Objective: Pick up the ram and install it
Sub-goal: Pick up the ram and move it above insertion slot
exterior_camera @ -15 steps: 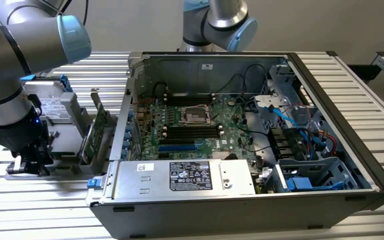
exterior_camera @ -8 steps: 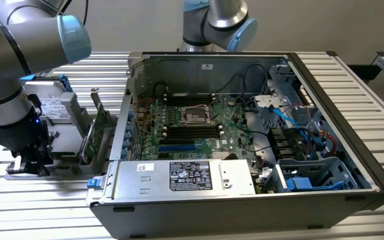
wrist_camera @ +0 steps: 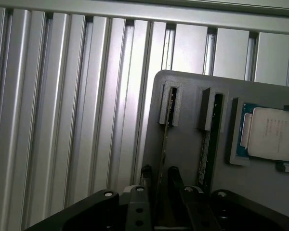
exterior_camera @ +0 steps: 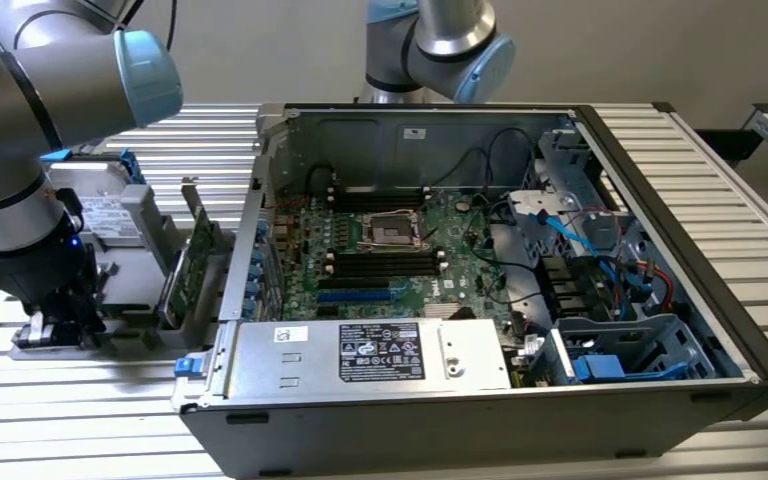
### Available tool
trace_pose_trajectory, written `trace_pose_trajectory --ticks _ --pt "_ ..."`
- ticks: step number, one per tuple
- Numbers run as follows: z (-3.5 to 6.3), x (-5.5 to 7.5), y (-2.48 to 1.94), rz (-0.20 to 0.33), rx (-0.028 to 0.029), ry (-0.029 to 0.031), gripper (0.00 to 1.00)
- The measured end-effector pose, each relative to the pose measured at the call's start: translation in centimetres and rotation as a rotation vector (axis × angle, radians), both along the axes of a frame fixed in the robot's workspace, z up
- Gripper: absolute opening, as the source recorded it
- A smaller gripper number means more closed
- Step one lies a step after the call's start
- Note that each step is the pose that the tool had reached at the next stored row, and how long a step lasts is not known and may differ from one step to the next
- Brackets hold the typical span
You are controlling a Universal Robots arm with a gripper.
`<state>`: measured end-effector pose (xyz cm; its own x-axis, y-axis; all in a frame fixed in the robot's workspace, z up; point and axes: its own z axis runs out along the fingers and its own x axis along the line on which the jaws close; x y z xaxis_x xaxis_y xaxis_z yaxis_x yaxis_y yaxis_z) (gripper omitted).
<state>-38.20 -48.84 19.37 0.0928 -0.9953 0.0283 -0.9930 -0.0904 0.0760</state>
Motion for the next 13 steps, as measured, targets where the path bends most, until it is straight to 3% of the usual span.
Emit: trace_pose_trajectory --ticks 4,6,13 --pt "-0.01 0.00 0.00 0.000 0.0001 0.0000 0.25" --pt "-0.02 0.00 0.00 0.000 -0.0001 0.0001 0.14" --pt "-0.04 0.00 0.00 0.000 -0.0001 0.0000 0.14"
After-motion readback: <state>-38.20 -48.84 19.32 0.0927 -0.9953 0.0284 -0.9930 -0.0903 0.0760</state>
